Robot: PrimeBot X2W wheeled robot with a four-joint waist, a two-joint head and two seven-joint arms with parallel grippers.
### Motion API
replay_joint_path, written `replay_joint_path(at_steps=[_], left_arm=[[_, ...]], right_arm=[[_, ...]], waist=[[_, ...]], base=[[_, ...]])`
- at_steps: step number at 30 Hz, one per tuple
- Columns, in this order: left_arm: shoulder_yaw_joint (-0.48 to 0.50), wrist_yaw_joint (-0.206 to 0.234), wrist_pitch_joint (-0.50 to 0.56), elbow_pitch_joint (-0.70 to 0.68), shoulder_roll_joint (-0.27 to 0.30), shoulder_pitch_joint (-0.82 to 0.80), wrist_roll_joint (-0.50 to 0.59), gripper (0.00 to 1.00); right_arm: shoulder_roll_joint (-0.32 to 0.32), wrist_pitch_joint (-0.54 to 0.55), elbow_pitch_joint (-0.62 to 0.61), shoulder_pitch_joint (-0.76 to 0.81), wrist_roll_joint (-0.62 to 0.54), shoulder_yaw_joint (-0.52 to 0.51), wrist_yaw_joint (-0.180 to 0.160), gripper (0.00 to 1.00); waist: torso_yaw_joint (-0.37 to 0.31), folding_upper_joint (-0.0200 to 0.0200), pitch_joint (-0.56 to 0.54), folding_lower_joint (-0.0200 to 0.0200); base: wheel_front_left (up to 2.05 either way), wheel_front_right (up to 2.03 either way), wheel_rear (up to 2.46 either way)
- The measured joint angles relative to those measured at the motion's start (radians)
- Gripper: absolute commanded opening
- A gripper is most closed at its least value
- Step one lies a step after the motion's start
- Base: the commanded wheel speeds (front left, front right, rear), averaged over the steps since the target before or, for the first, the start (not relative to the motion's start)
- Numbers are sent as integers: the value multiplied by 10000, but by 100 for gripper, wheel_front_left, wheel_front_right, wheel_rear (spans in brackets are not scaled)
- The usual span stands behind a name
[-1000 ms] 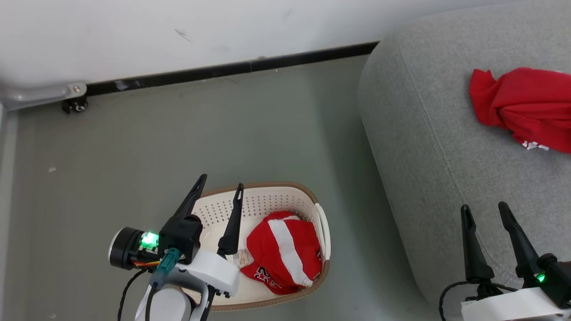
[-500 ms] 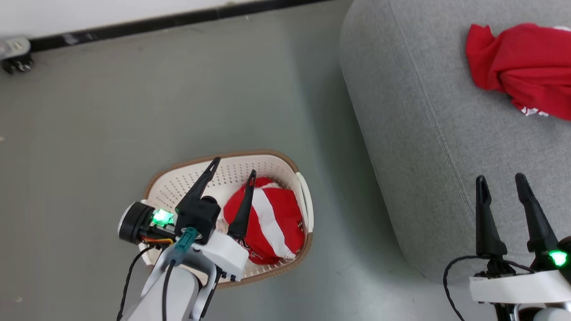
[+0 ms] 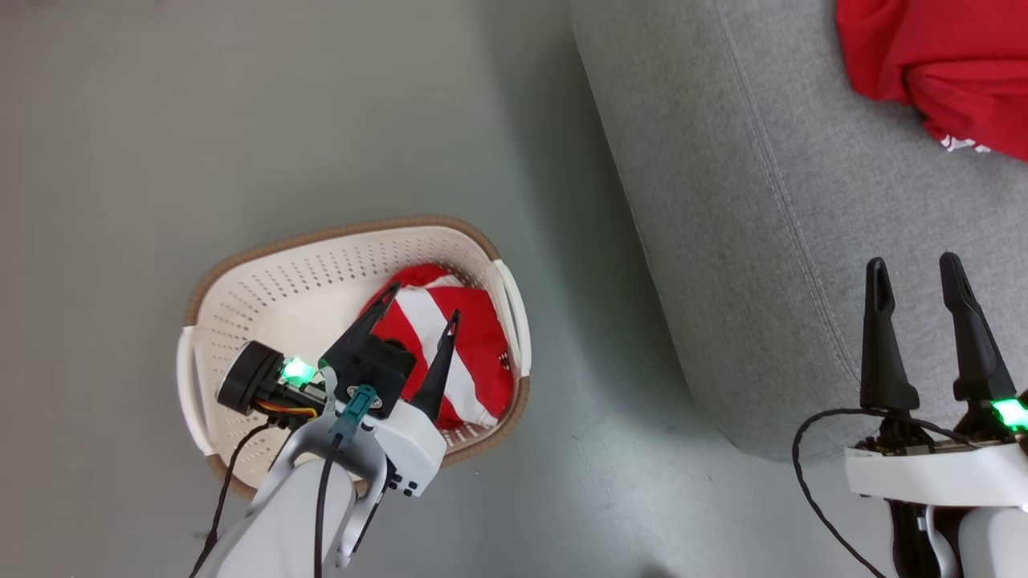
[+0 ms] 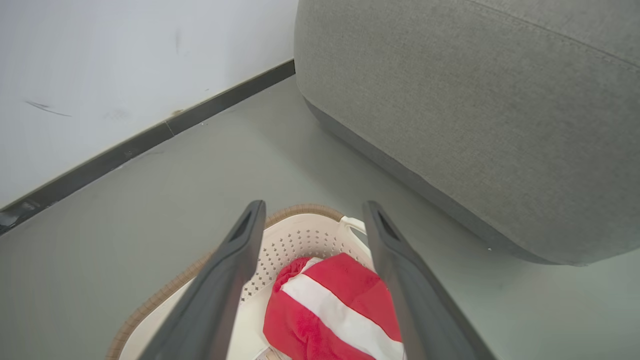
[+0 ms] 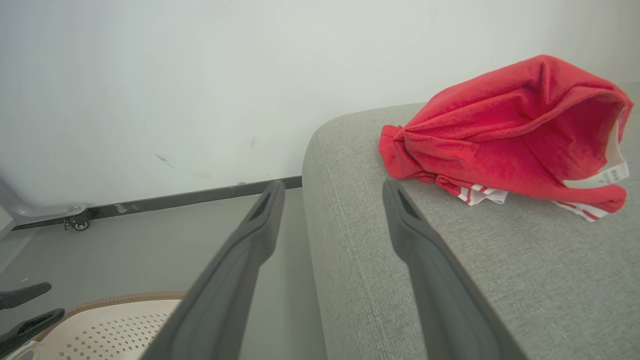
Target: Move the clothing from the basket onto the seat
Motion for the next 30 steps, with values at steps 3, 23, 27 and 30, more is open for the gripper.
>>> replay_joint_path(at_steps=[3, 23, 27, 30], left_arm=[[-59, -107, 79, 226, 10, -140, 40, 100], [-523, -688, 345, 1266, 117, -753, 347, 100], [-639, -899, 443, 1509, 127, -925, 414, 100], [-773, -1057, 550, 1693, 136, -1007, 435, 100]], right_arm=[[0, -77, 35, -172, 90, 113, 0, 100], [0, -359, 508, -1365, 397, 422, 0, 100], [0, -372, 575, -1456, 408, 537, 0, 100], [0, -437, 709, -1592, 410, 556, 0, 100]], waist=[[-125, 0, 272, 0], [-792, 0, 1547, 0], [-921, 0, 1696, 0], [-1019, 0, 1793, 0]], base=[[0, 0, 0], [0, 0, 0], [0, 0, 0], [0, 0, 0]])
